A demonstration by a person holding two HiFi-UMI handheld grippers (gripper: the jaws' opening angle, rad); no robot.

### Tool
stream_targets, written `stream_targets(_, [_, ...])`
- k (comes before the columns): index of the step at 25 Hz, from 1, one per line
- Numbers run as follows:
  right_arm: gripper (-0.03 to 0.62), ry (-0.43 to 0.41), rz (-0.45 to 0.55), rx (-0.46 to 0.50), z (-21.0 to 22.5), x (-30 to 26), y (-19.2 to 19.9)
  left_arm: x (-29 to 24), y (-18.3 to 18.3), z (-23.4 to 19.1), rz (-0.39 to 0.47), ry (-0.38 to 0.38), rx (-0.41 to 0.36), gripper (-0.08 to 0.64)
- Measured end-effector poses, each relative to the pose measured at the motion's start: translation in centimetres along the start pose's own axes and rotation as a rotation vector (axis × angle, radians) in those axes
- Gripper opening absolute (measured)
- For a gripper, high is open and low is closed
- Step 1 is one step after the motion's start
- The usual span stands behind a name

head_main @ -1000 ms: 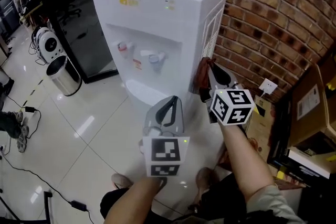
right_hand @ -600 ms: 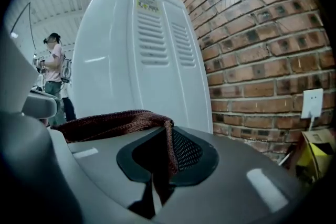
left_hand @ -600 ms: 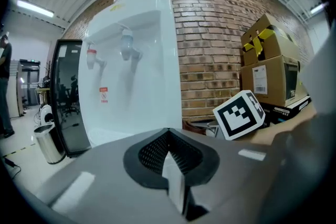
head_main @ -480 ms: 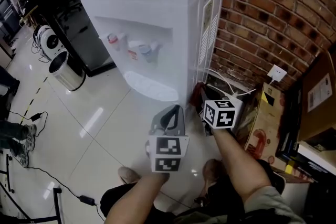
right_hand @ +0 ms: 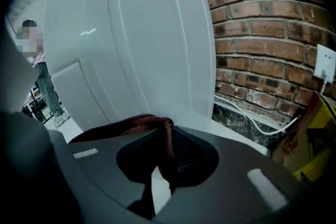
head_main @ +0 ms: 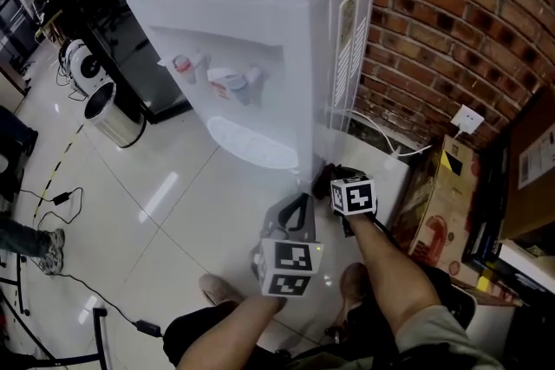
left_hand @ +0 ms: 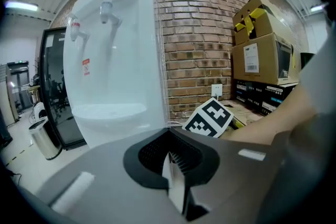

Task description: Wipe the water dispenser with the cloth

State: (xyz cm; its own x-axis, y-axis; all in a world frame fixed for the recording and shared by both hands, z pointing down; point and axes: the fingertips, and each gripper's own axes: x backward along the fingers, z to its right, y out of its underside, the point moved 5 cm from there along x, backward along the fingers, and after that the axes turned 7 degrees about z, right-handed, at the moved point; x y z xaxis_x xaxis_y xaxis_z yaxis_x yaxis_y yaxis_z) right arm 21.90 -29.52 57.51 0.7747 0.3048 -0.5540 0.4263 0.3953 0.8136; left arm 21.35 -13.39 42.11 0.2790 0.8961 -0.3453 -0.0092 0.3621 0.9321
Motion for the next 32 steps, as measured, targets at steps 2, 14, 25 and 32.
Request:
stream_targets(2, [0.049,-0.001,-0.043,0.017,-0.1,-0.7,1.2,0.1,0.2,-0.1,-0.003,-0.004,0.000,0.000])
stream_targets(14, [0.049,0.010,-0.031,-0.017,1.3,-0.2,0.7,0.2,-1.4,-0.2,0.045,-0.006,-0.002,0.000])
stream_targets(25, [0.049,-0.033,0.491,-0.168,3.2,11.6,-14.8,1.5,-10.2,0.7,0.254,0.009,0.012,0.000])
stream_targets(32, [0.049,-0.098,0.756,0.060,0.7,22.3,-24.8,4.9,-16.6,-2.1,0.426,-0.092,-0.059,0.000])
